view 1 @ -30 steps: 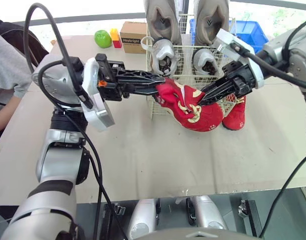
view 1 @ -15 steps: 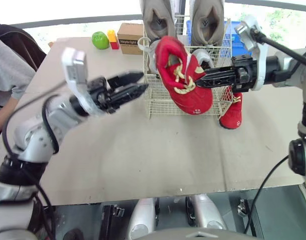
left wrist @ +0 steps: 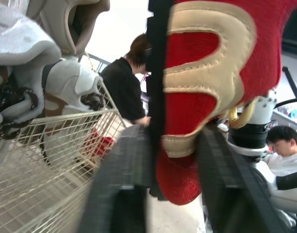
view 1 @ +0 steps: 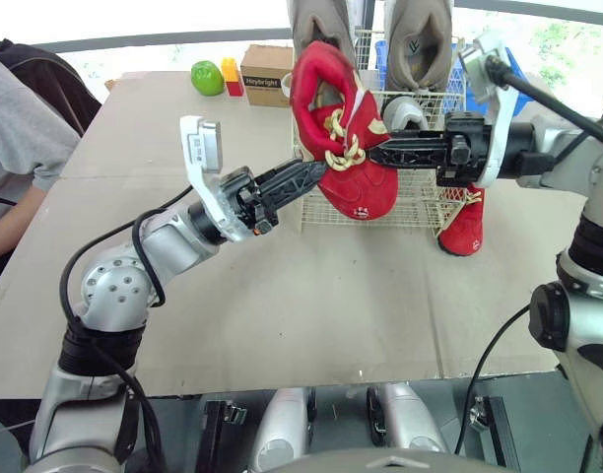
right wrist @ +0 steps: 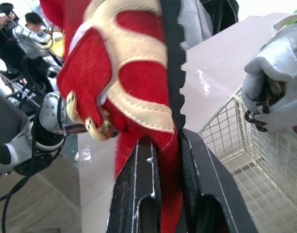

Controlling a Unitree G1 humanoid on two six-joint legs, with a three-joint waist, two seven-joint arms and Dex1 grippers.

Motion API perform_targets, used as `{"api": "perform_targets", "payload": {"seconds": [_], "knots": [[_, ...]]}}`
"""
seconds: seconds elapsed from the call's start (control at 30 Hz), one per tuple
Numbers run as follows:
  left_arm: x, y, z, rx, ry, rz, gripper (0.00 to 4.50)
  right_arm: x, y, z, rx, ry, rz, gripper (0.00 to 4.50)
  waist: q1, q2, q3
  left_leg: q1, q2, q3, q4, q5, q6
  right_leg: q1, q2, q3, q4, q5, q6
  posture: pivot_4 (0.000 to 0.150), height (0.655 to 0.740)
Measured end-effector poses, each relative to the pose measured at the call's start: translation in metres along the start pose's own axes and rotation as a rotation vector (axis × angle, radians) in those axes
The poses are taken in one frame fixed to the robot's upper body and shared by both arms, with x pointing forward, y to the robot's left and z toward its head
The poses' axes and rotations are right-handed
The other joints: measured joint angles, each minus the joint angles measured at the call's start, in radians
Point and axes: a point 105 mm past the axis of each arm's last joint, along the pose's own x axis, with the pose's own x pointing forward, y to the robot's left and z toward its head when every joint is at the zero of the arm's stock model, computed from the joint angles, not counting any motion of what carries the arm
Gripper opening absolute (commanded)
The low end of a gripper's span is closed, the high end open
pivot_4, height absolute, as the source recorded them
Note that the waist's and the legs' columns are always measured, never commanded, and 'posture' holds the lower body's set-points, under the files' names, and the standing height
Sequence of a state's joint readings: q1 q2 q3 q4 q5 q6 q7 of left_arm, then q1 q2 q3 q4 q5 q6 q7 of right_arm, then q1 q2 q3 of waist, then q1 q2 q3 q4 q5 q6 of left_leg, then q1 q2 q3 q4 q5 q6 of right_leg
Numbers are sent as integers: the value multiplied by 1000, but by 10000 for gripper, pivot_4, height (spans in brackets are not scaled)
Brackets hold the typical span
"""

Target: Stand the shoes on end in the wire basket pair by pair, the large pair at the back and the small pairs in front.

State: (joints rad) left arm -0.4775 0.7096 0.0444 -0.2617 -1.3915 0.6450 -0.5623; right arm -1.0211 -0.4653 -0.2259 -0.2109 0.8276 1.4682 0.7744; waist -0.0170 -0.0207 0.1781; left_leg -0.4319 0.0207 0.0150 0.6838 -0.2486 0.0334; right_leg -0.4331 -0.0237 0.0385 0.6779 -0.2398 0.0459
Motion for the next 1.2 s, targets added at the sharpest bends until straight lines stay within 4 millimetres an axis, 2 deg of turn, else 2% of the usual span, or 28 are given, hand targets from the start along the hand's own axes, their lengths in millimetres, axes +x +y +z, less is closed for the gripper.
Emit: {"api": "perform_targets", "payload": {"seconds": [0.1,0.13,0.17,0.2,0.33,0.43,0.53,0.57,0.6,0.63,0.77,0.83,1.03,1.2], "knots": [[0,2,0,15,19,-7,126,-1,-2,-3,21,-11,-17,0,0,0,0,0,0,0,0,0,0,0,0,0,0,0,0,1500,7400],[0,4,3,28,20,-7,0,0,-3,-2,22,-20,-25,8726,0,0,0,0,0,0,0,0,0,0,1,1,0,0,0,1500,7400],[1,5,5,39,20,-7,0,0,-4,-2,17,-29,-30,11392,0,0,0,0,0,1,0,0,0,0,1,1,0,0,0,1500,7400],[2,7,7,56,21,-7,0,-1,-3,-2,-2,-52,-28,17570,1,0,0,0,0,0,0,0,0,0,1,1,0,0,0,1500,7400],[-2,16,15,107,11,27,0,-4,-5,-3,-94,-138,-85,36609,1,0,0,0,0,1,0,0,0,0,1,2,0,0,0,1500,7400],[-6,21,21,192,-7,47,0,-12,-5,4,-253,-265,-180,36609,2,0,0,0,0,1,-1,0,0,-1,1,2,-1,0,0,1500,7400],[-6,22,25,279,-38,45,0,-19,4,8,-382,-384,-223,36609,2,0,0,0,1,1,-1,0,0,0,1,3,-1,0,0,1500,7400],[-5,22,26,323,-43,45,0,-24,6,5,-446,-405,-263,36609,4,0,0,0,1,1,-1,0,0,0,1,2,-1,0,0,1500,7400],[-8,25,26,390,-39,68,0,-32,5,-7,-508,-391,-316,36609,5,0,0,0,1,1,-1,0,0,0,1,2,-1,0,0,1500,7400],[-8,26,26,404,-38,75,0,-34,4,-10,-516,-383,-326,36609,6,0,0,0,1,2,-1,0,0,0,1,3,-1,0,0,1500,7400],[-5,35,26,499,-57,116,0,-59,2,-48,-488,-265,-385,36609,12,0,0,1,0,1,0,0,0,1,0,2,-2,0,0,1500,7400],[-5,43,26,526,-53,147,0,-65,2,-60,-457,-229,-392,36609,5,0,0,1,0,2,0,0,0,1,1,3,-1,0,0,1500,7400],[4,51,39,645,-53,142,0,-67,13,-53,-483,-268,-372,36609,1,0,0,2,1,2,0,0,0,1,6,4,0,0,0,1500,7400],[9,60,34,731,-4,129,0,-67,15,-54,-473,-286,-383,36609,6,0,0,2,1,2,0,0,0,1,5,5,-1,0,0,1500,7400]]}}
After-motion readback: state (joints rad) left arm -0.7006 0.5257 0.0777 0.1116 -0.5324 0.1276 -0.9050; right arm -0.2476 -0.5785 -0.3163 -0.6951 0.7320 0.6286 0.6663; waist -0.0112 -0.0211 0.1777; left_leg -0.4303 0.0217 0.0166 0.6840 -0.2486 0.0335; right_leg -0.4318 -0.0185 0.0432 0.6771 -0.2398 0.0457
